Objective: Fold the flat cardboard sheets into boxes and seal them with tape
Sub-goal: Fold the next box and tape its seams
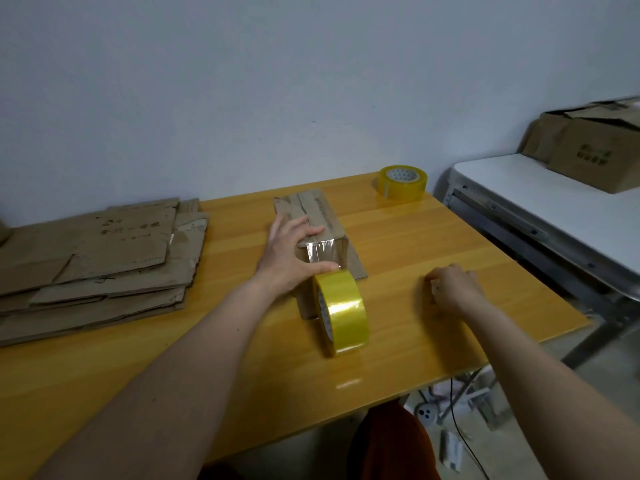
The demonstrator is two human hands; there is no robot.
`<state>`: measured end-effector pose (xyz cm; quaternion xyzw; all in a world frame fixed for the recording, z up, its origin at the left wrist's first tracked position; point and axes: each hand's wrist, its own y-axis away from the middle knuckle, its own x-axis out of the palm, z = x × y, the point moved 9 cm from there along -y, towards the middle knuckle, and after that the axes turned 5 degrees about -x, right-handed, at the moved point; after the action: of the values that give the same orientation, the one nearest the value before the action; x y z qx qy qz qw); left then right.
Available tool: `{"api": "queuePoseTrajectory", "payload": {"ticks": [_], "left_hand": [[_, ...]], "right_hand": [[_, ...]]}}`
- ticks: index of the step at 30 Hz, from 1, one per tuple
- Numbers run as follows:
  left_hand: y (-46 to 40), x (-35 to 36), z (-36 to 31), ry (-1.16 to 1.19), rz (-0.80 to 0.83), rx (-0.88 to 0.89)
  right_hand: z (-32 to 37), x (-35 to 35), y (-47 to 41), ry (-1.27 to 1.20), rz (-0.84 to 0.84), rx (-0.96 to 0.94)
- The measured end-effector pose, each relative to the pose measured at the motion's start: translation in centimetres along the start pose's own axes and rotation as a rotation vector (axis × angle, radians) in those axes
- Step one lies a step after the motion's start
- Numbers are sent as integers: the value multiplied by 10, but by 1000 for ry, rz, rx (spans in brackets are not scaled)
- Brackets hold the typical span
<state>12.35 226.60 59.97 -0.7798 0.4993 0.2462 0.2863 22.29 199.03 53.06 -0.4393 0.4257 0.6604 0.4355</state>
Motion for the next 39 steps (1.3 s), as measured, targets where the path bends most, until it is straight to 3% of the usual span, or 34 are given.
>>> {"api": "queuePoseTrajectory", "payload": {"ticks": [4,6,9,11,13,15,18,19,22,25,28,33,39], "left_hand": [[-5,0,1,29,107,31],[-8,0,2,12,144,34],[-11,3,2,22,160,28],[-9,3,1,16,149,12],[-7,0,0,3,111,-11],[2,-10,-1,128,-25,-73],[40,-25,22,430,-389,-344],[54,-17,32,513,-418,-460],[69,35,50,812,-135,-747],[63,45,44,875,25,-767],[53,47,40,840,71,-712],[53,56,43,952,43,-749],[55,62,45,1063,64,-769]], "right_hand": [[12,-5,9,-97,62,-31],[23,-8,20,-309,83,-89],[65,-40,43,-777,-70,-305],[104,-62,56,-888,-158,-484],[143,-71,63,-861,-166,-627],[167,-66,59,-780,-131,-679],[172,-55,47,-692,-130,-645],[171,-55,45,-686,-146,-641],[169,-53,41,-671,-180,-631],[170,-51,41,-657,-170,-627],[172,-53,47,-626,-172,-637],[175,-63,65,-344,-360,-739],[184,-60,75,-197,-370,-827]]}}
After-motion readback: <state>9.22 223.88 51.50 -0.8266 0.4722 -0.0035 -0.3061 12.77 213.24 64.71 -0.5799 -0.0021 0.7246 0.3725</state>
